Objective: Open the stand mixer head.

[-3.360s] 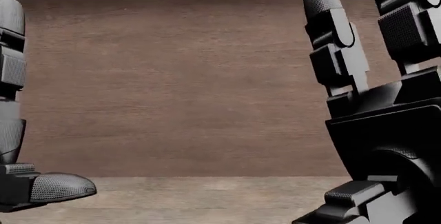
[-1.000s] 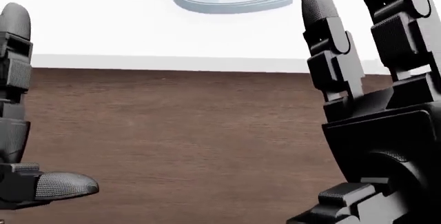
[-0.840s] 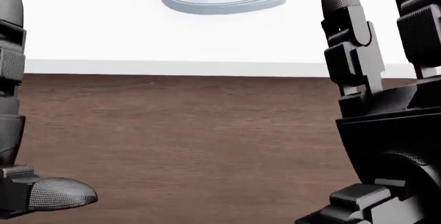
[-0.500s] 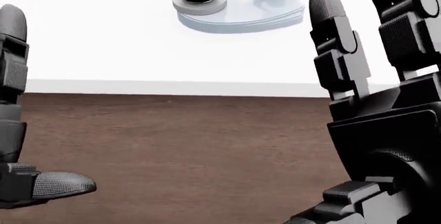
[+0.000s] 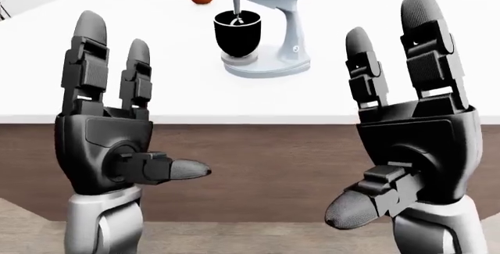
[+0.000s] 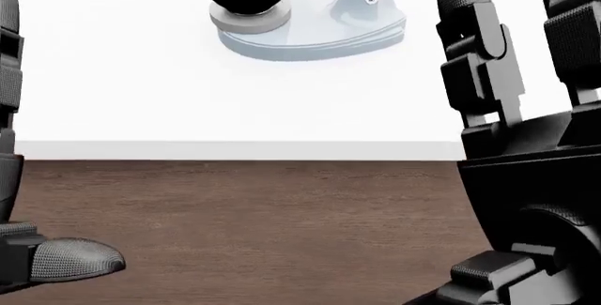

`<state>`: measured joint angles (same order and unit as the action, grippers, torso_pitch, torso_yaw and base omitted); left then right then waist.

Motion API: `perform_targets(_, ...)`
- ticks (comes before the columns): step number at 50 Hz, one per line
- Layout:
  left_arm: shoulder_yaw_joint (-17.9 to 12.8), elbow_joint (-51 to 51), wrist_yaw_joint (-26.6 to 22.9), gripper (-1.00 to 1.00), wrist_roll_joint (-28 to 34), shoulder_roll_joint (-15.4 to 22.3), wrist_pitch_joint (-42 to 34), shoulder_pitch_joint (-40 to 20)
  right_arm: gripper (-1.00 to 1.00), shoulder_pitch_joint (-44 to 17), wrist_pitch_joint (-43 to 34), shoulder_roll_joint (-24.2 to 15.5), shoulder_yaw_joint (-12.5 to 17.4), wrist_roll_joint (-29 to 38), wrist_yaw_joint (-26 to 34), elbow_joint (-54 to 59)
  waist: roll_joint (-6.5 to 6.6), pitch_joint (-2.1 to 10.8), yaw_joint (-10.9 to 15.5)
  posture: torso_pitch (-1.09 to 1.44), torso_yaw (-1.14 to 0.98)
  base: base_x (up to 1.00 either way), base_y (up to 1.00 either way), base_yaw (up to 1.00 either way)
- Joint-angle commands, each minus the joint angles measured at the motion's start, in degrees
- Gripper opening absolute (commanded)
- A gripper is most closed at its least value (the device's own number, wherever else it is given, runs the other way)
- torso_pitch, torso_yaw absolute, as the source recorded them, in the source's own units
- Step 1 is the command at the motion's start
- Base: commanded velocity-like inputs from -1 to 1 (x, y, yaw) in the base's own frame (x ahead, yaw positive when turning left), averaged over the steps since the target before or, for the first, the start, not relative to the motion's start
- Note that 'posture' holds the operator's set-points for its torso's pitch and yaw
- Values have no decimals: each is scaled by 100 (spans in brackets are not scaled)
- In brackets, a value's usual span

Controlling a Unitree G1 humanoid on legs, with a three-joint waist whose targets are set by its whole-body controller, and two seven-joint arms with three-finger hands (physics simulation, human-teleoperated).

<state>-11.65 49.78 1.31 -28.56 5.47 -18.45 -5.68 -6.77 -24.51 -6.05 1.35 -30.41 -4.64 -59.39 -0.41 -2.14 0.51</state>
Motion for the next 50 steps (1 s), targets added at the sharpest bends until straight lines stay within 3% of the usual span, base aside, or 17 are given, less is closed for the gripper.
perform_targets(1, 29, 62, -37, 97, -20, -7, 78, -17, 100, -23, 90, -31, 45, -55, -5, -61, -82, 68, 3, 0, 0, 0, 0, 0)
perform_targets(2, 19, 72, -36, 97, -29, 0, 69, -18, 100, -24, 75, -35, 64, -104, -14, -61, -136, 247, 14, 0, 0, 22, 0, 0)
perform_targets(4, 12, 73, -29, 96, -36, 2, 63, -25, 100, -24, 83, -50, 51, -78, -16, -61, -28, -236, -71, 0, 0, 58, 0, 0)
perform_targets(5, 19, 65, -31, 97, -27, 0, 70, -25, 100, -16, 108, -54, 36, -69, -15, -61, -68, -234, -74, 0, 0, 51, 0, 0)
perform_targets(11, 31, 68, -29, 97, -24, -5, 73, -23, 100, -28, 99, -89, 49, -172, -55, -61, 281, 152, -140, 0, 0, 3, 0, 0)
perform_targets(14, 38, 67, -32, 96, -22, -11, 78, -13, 100, -26, 161, -168, 5, -222, -134, -61, 229, -260, -55, 0, 0, 58, 0, 0)
perform_targets(20, 54, 56, -45, 97, -7, -25, 95, 8, 100, 14, 180, -153, 2, -266, -92, -61, -130, 125, 14, 0, 0, 7, 0, 0)
perform_targets(23, 41, 54, -40, 97, -14, -21, 91, -2, 100, 36, 189, -154, -30, -202, -84, -61, -18, -279, -38, 0, 0, 65, 0, 0)
perform_targets(28, 54, 63, -44, 97, -4, -23, 96, 5, 100, 17, 167, -106, 15, -234, -45, -61, 92, 77, -113, 0, 0, 18, 0, 0)
perform_targets(29, 55, 56, -49, 96, 3, -25, 104, 7, 100, 9, 150, -115, 22, -226, -57, -61, 299, 39, -106, 0, 0, 62, 0, 0)
perform_targets(33, 26, 53, -35, 97, -17, -10, 88, -17, 100, 14, 128, -50, -19, -41, -24, -61, 250, -293, -67, 0, 0, 40, 0, 0)
perform_targets(35, 27, 54, -37, 96, -15, -8, 90, -14, 100, -4, 100, -34, 4, -42, -15, -61, 186, 61, -90, 0, 0, 0, 0, 0)
perform_targets(38, 23, 63, -30, 97, -22, -5, 82, -19, 100, -2, 145, -88, 17, -185, -43, -61, -59, 147, -15, 0, 0, 4, 0, 0)
perform_targets(40, 18, 62, -36, 96, -26, -4, 85, -10, 100, -5, 147, -85, 29, -159, -50, -61, 27, -186, -41, 0, 0, 54, 0, 0)
perform_targets(42, 26, 75, -30, 96, -19, -6, 81, -12, 100, 18, 140, -83, -40, -37, -59, -61, 23, -224, -50, 0, 0, 27, 0, 0)
perform_targets(46, 25, 75, -30, 96, -20, -7, 81, -9, 100, -7, 118, -59, -8, -37, -61, -61, 275, 122, -106, 0, 0, 1, 0, 0)
perform_targets(50, 16, 76, -27, 96, -27, -2, 72, -20, 100, -17, 146, -82, 33, -165, -73, -61, 190, 144, -27, 0, 0, 8, 0, 0)
